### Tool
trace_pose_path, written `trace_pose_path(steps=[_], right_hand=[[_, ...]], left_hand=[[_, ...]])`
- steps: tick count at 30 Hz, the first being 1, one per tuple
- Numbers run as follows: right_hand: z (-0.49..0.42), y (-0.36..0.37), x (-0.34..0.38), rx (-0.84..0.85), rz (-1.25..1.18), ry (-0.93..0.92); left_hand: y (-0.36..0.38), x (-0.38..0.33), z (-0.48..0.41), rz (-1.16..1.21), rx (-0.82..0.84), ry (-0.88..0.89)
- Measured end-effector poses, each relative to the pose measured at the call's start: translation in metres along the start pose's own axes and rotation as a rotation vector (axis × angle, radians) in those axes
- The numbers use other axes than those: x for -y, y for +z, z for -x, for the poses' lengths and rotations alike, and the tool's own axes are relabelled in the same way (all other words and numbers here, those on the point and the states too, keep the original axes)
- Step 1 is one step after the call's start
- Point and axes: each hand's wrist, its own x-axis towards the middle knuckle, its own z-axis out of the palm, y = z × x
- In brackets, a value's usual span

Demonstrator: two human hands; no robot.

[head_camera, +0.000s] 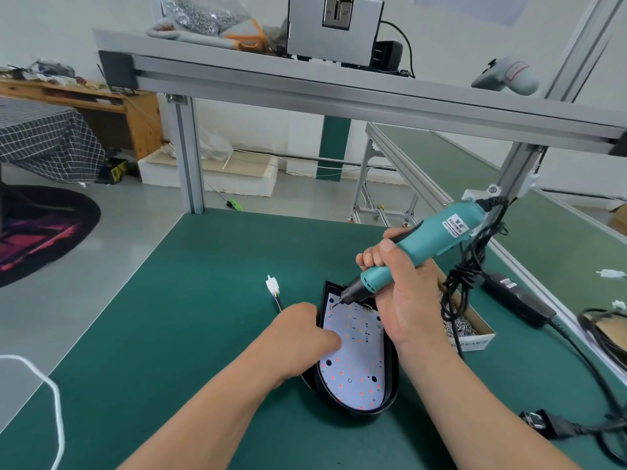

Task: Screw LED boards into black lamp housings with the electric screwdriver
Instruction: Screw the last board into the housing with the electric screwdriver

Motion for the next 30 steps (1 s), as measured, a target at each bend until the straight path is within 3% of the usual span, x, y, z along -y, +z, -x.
trace_pose_path(steps=[14,21,30], right_hand=[[0.004,-0.002,-0.001,0.251,0.109,0.121],[0.007,-0.01,0.008,0.183,-0.027,0.099],[0.003,-0.013,0.024,0.108,0.055,0.003]], left_hand=[[-0.001,-0.002,0.003,0.019,0.019,0.022],[-0.002,-0.003,0.001,0.018,0.016,-0.002],[-0.005,-0.004,0.006,0.015,0.064,0.003]])
